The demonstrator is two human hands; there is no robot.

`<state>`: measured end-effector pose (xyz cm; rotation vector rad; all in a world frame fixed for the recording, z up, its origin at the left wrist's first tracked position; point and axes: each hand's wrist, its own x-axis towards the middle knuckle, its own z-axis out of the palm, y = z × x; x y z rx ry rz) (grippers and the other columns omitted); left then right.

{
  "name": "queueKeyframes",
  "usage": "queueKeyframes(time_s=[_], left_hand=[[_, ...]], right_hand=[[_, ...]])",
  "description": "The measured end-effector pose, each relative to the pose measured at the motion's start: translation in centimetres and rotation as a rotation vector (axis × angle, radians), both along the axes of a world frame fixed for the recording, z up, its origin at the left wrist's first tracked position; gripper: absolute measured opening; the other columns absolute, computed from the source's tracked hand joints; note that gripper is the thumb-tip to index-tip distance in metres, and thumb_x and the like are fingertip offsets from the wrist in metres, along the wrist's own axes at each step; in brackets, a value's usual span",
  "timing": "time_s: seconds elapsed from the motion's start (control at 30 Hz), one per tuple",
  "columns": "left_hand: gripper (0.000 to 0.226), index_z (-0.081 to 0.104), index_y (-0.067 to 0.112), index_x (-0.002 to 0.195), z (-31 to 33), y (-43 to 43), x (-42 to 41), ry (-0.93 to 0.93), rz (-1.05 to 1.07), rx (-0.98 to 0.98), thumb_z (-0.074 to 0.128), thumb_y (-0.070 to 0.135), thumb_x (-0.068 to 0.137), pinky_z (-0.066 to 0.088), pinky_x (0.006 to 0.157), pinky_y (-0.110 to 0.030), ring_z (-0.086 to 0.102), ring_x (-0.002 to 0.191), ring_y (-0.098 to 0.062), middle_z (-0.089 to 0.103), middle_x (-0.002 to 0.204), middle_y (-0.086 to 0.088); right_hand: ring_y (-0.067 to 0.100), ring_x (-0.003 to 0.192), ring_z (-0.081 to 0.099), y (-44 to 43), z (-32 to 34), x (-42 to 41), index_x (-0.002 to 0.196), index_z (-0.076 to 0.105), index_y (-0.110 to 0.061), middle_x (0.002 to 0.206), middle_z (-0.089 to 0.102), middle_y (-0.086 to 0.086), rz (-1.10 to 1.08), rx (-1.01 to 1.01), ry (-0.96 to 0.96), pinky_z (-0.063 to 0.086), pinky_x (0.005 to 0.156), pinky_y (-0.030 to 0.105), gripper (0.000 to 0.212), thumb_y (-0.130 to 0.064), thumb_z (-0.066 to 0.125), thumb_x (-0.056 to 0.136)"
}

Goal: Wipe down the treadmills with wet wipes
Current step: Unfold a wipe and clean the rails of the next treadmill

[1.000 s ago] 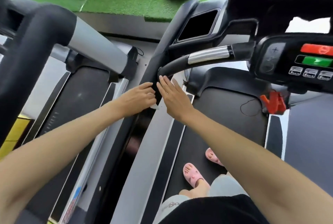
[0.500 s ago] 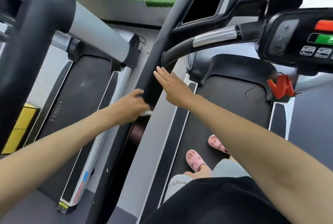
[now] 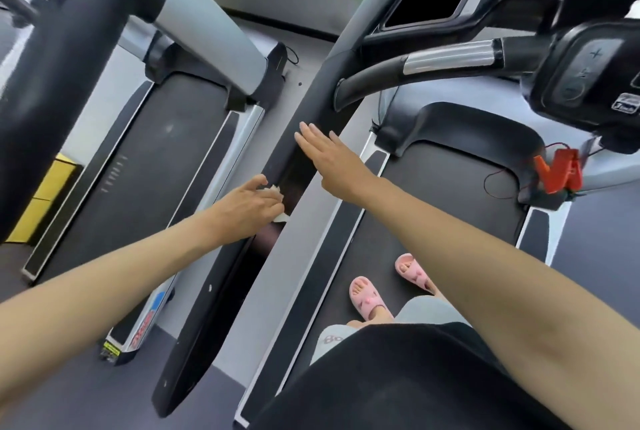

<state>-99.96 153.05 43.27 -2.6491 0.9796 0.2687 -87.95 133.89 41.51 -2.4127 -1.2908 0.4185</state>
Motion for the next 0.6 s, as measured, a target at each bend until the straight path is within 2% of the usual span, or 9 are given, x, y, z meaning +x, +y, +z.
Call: queueKeyframes(time_s=[0.07,0.13,0.23,0.27,0.33,0.4,0.5,0.6], left_hand=[[0.033,0.059,0.017,0.064,0.8,0.1,-0.6,0.098,0.064,-0.029,0.044,-0.013,0.063,0.029,0.088,-0.029,0.055,0.054,-0.017,0.056,0.06,0.004],[0.034,0.06,0.019,0.065,2.0,0.1,-0.7,0.145,0.115,-0.079,0.057,-0.014,0.057,0.03,0.084,-0.027,0.047,0.047,-0.018,0.048,0.051,0.006],[0.037,0.064,0.014,0.075,2.6,-0.9,1.4,-0.001,0.108,-0.181,0.043,-0.015,0.069,0.033,0.085,-0.028,0.052,0.057,-0.02,0.055,0.061,0.003],[0.04,0.066,0.012,0.078,2.3,-1.5,2.8,-0.087,0.057,-0.168,0.035,-0.013,0.073,0.035,0.087,-0.029,0.056,0.064,-0.02,0.06,0.068,0.002],[0.051,0.069,0.012,0.083,1.0,-2.7,5.5,-0.2,-0.092,-0.018,0.022,-0.008,0.079,0.039,0.096,-0.033,0.063,0.079,-0.022,0.067,0.078,-0.001],[0.059,0.072,0.016,0.08,-0.5,-3.4,6.9,-0.198,-0.145,0.138,0.016,-0.005,0.08,0.038,0.1,-0.033,0.065,0.083,-0.02,0.07,0.077,0.0],[0.052,0.068,0.019,0.066,-1.0,-2.8,5.3,-0.117,-0.109,0.253,0.023,-0.003,0.081,0.038,0.086,-0.027,0.061,0.068,-0.015,0.065,0.064,0.003],[0.057,0.066,0.02,0.067,-1.7,-1.7,1.6,-0.109,-0.11,0.312,0.017,-0.001,0.086,0.029,0.093,-0.031,0.062,0.074,-0.015,0.068,0.074,0.0]], right_hand=[[0.022,0.149,-0.005,0.2,0.0,-0.7,0.154,0.005,-0.006,0.162,-0.005,0.009,0.034,-0.017,0.003,0.003,0.121,0.038,0.081,0.015,0.042,0.086],[0.021,0.149,-0.005,0.3,-0.1,-1.0,0.154,0.007,-0.007,0.162,-0.004,0.009,0.03,-0.023,0.022,0.003,0.12,0.037,0.079,0.015,0.041,0.086],[0.021,0.149,-0.003,0.4,0.2,-1.1,0.154,0.009,-0.007,0.162,-0.001,0.009,-0.003,-0.002,0.047,0.002,0.12,0.037,0.08,0.014,0.044,0.085],[0.021,0.149,-0.002,0.4,0.4,-1.0,0.154,0.01,-0.006,0.162,0.0,0.009,-0.017,0.003,0.059,0.003,0.121,0.037,0.078,0.012,0.044,0.086],[0.022,0.149,0.001,0.4,0.5,-0.8,0.153,0.014,-0.006,0.162,0.004,0.01,-0.056,0.001,0.09,0.006,0.121,0.036,0.073,0.01,0.044,0.087],[0.022,0.149,0.003,0.3,0.3,-0.7,0.152,0.016,-0.005,0.162,0.005,0.011,-0.102,-0.021,0.086,0.009,0.12,0.036,0.074,0.013,0.043,0.086],[0.023,0.149,0.0,0.2,-0.1,-1.3,0.153,0.011,-0.005,0.162,0.002,0.011,-0.113,-0.072,0.074,0.009,0.121,0.037,0.077,0.013,0.045,0.086],[0.025,0.149,-0.002,0.4,-0.1,-3.0,0.153,0.007,-0.004,0.162,-0.001,0.012,-0.064,-0.087,0.035,0.009,0.121,0.037,0.08,0.013,0.046,0.086]])
